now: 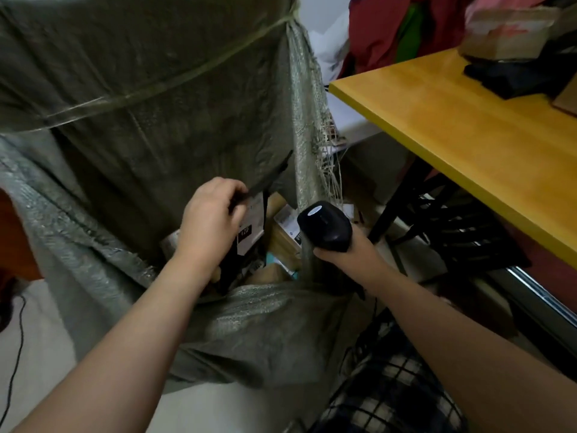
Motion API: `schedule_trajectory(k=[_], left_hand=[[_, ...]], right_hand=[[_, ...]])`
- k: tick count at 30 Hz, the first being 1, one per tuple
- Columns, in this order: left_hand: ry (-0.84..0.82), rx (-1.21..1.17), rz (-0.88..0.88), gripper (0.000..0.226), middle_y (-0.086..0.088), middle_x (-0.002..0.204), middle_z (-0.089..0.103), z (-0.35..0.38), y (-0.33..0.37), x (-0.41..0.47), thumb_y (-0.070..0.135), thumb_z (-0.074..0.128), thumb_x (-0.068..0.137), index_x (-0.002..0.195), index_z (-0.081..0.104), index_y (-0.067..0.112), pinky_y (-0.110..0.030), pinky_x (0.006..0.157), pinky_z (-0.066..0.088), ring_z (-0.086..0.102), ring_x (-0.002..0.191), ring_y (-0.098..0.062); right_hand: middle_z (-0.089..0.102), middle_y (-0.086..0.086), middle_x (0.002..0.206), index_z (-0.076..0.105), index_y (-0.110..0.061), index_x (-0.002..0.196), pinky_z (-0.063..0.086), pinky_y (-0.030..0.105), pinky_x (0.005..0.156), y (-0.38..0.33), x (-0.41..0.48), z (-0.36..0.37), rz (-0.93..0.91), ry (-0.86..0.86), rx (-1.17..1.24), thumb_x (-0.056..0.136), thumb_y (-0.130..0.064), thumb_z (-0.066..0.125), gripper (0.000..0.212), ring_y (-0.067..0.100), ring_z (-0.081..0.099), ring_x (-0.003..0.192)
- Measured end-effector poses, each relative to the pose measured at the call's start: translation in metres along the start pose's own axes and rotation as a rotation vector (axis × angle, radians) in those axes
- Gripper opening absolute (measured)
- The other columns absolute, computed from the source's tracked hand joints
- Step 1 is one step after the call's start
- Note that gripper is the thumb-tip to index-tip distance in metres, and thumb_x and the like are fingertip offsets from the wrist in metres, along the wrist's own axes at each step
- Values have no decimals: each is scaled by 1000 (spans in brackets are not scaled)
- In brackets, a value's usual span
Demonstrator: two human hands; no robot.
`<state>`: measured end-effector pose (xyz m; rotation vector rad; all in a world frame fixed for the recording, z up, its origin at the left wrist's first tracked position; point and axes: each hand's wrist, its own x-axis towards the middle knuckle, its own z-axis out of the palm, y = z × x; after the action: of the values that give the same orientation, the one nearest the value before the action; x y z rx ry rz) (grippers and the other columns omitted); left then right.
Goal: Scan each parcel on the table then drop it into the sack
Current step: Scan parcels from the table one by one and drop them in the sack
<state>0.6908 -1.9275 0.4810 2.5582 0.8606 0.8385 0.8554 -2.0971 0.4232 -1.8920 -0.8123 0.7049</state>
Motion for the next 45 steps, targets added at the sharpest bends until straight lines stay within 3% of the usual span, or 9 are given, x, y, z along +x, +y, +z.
schedule_trajectory(k=[4, 9, 13, 18, 25, 31, 36, 41, 45], left_hand=[[-167, 111, 102, 16, -18, 95, 63, 38, -10, -1, 7, 58, 85, 99, 66, 3, -40, 80, 44, 57, 94, -37], [-589, 259, -291, 21, -22, 104, 67, 78, -35, 4, 8, 54, 90, 108, 65, 2, -39, 78, 46, 62, 98, -38], [-442, 22, -339, 28, -26, 106, 66, 74, -29, 17, 17, 56, 94, 114, 62, -1, -39, 80, 47, 60, 101, -40], [-453, 133, -421, 26, -20, 111, 65, 75, -42, 20, 17, 56, 93, 115, 59, 3, -39, 82, 45, 58, 105, -39], [-309, 116, -33, 75, -8, 142, 36, 76, 23, -29, 52, 62, 84, 145, 33, 20, -42, 106, 24, 29, 131, -29], [-935, 379, 147, 69, -16, 138, 47, 88, 72, -98, 42, 62, 87, 142, 37, 8, -42, 101, 40, 51, 121, -33], [-594, 261, 152, 21, -14, 103, 67, 51, 92, -90, 14, 51, 87, 101, 66, 9, -38, 84, 44, 59, 102, -33], [7, -129, 192, 32, -7, 97, 70, -15, 126, -67, -4, 59, 75, 101, 70, 11, -37, 85, 42, 57, 94, -27], [-306, 274, 279, 27, -9, 113, 65, -17, 152, -42, 13, 52, 86, 111, 63, 14, -38, 90, 41, 58, 108, -31]], right_hand=[[63, -9, 109, 58, -28, 115, 46, 19, 89, 14, -1, 14, 98, -3, 164, 79, -14, 78, 43, 12, 56, 111], [57, -5, 123, 52, -23, 127, 44, 23, 98, 35, -14, 13, 153, -92, -34, 74, -23, 83, 61, 11, 51, 115], [56, -16, 101, 57, -23, 116, 37, -4, 69, 46, -23, -1, 98, -180, -177, 74, -17, 82, 50, 1, 52, 97], [59, 3, 118, 54, -9, 129, 35, 6, 77, 53, -26, -2, 88, -29, -218, 80, -10, 77, 54, 18, 54, 114], [57, -5, 99, 61, -10, 118, 34, 9, 71, 28, -35, -25, 39, 344, -50, 78, -8, 77, 43, 11, 54, 99], [57, -9, 97, 60, -15, 116, 36, 16, 78, 8, -67, -55, 21, 437, -22, 76, -12, 80, 45, 7, 52, 97], [59, -6, 98, 62, -10, 118, 37, 15, 79, -18, -94, -64, -70, 438, -3, 73, -3, 80, 49, 8, 54, 98], [59, -5, 102, 61, -13, 119, 38, 21, 85, -44, -108, -74, -171, 428, 0, 74, -3, 79, 49, 12, 55, 104], [59, -7, 100, 60, -21, 112, 36, 15, 81, -49, -121, -85, -189, 450, -35, 75, -6, 79, 44, 8, 54, 101]])
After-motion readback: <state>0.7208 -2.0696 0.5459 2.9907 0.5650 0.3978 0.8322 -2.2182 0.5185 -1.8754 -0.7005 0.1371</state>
